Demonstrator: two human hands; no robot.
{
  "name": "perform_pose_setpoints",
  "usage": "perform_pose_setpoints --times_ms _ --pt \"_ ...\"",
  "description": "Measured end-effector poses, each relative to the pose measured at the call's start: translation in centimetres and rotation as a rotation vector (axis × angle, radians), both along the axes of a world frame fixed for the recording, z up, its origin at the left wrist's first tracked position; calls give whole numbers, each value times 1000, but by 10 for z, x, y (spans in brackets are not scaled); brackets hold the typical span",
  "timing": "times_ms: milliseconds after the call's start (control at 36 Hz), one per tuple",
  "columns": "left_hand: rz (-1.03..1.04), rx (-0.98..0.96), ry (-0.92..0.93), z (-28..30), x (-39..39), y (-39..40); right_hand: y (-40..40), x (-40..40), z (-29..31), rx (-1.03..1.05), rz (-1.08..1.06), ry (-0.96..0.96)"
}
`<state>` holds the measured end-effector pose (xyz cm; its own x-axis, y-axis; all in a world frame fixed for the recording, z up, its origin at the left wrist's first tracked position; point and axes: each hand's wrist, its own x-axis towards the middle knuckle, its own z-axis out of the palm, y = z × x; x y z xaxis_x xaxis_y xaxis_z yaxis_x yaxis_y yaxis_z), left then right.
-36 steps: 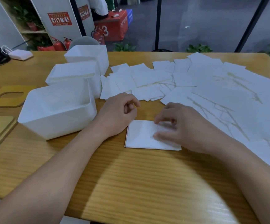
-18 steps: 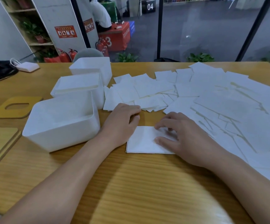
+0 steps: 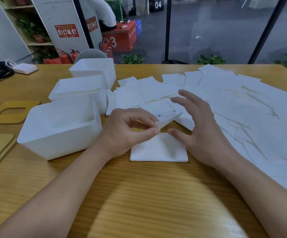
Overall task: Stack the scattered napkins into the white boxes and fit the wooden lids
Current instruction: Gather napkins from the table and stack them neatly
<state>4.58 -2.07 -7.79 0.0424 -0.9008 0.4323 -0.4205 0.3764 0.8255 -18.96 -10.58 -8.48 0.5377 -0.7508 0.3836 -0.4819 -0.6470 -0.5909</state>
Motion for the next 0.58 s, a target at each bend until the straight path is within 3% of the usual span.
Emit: perform_pose_setpoints --times_ms 139,306,583 --pt "2 6 158 2 4 -2 -8 -3 -3 9 6 -131" --pt "167 94 -40 -7 9 -8 -1 -9 12 168 -4 -347" --pt "94 50 -47 -2 3 -7 10 -1 8 95 17 -194"
